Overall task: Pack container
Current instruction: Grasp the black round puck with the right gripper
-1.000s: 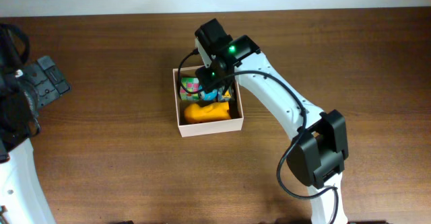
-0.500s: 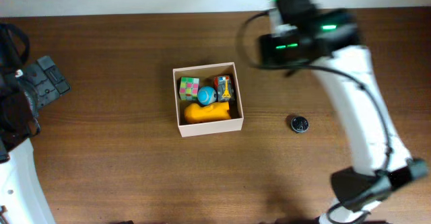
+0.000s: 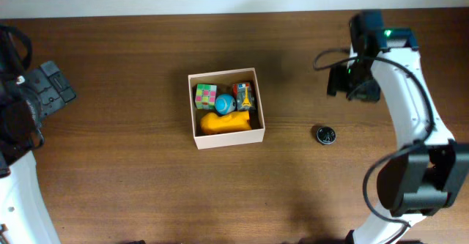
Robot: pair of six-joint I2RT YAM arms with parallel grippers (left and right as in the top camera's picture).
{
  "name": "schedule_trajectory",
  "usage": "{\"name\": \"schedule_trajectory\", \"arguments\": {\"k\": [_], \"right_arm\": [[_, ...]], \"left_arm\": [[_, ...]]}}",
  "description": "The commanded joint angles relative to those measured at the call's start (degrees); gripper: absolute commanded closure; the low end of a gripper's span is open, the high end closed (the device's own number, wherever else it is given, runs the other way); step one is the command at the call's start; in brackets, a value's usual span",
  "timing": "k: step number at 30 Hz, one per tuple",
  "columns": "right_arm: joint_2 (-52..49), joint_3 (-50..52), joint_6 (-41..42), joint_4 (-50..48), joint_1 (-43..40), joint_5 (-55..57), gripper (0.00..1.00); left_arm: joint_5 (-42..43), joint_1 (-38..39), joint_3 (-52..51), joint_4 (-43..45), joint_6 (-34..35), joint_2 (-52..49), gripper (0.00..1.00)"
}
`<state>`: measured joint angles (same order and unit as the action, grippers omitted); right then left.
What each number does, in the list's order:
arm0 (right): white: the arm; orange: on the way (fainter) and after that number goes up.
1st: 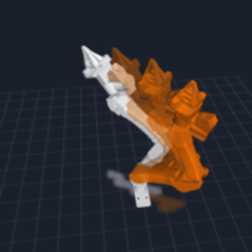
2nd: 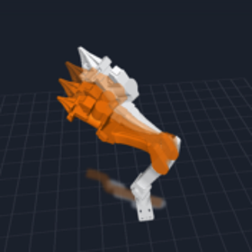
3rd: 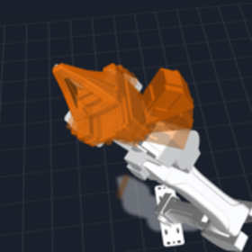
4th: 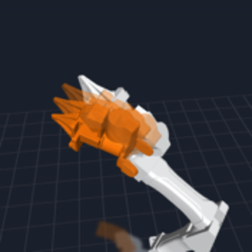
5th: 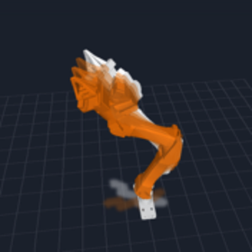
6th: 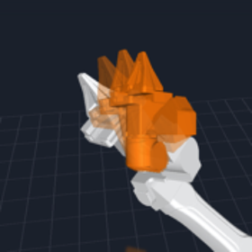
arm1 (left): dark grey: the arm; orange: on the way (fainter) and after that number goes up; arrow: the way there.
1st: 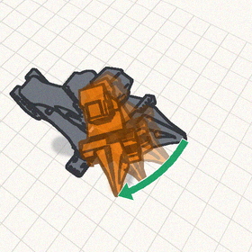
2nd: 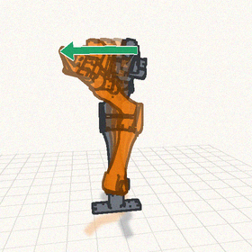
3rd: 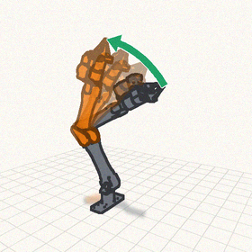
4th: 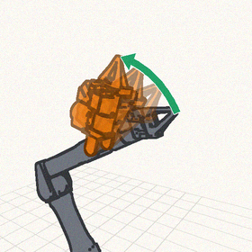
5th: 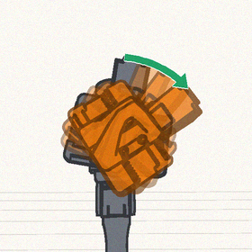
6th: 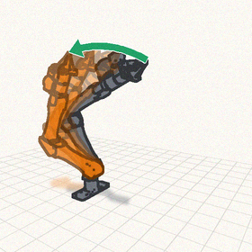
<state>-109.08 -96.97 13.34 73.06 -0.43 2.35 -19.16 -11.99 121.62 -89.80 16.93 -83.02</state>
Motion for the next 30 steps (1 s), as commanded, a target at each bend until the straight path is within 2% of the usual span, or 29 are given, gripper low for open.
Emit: {"name": "schedule_trajectory", "arguments": {"k": [1, 6, 13, 14, 19, 22, 30], "right_arm": [[-0.9, 7.8, -2.6, -5.1, -0.3, -5.9, 0.28], [-0.9, 17.6, -3.4, -12.9, -0.3, -11.6, 0.29], [-0.9, 26.0, -1.9, -18.3, -0.3, -10.3, 0.30], [-0.9, 26.6, -1.8, -18.6, -0.3, -10.3, 0.33], [-0.9, 27.4, -1.7, -18.7, -0.3, -10.3, 0.39], [-0.9, 27.4, -1.7, -19.4, -0.3, -10.3, 0.50], [0.7, 21.3, -1.9, -16.9, 0.0, -8.6, 0.53]], "left_arm": [[-1.0, -0.2, 0.3, 0.0, 0.0, 0.6, 0.01], [-1.0, -0.2, 0.3, 0.0, 0.0, 0.6, 0.01], [-1.0, -0.2, 0.3, 0.0, 0.0, 0.6, 0.01], [-1.0, -0.2, 0.3, 0.0, 0.0, 0.6, 0.01], [-1.0, -0.2, 0.3, 0.0, 0.0, 0.6, 0.01], [-1.0, -0.2, 0.3, 0.0, 0.0, 0.6, 0.01], [-1.0, -0.2, 0.3, 0.0, 0.0, 0.6, 0.01]]}}
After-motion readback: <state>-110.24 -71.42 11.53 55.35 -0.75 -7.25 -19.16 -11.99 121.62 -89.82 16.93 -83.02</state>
